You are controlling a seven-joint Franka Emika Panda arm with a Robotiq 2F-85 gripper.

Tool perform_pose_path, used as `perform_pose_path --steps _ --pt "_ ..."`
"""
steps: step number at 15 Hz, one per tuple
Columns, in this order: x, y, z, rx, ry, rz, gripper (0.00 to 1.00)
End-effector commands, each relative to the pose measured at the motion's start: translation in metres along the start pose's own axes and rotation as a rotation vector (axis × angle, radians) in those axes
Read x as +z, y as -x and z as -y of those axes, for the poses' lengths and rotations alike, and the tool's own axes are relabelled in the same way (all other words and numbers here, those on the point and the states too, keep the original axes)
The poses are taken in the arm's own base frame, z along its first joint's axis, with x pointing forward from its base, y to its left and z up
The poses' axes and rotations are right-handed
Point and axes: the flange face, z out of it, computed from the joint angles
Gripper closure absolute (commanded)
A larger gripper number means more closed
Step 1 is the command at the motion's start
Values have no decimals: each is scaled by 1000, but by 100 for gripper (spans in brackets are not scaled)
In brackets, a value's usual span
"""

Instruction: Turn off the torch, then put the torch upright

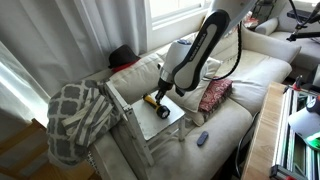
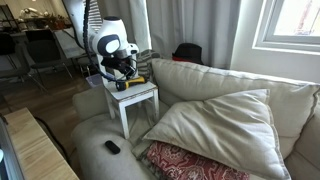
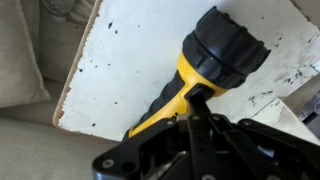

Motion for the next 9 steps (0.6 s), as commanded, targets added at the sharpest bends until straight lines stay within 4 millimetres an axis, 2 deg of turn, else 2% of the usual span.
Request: perform_pose_path --steps 1,6,9 --pt "31 21 2 -7 10 105 100" --pt "11 3 -4 35 10 2 100" --pt "5 2 -7 49 7 -24 100"
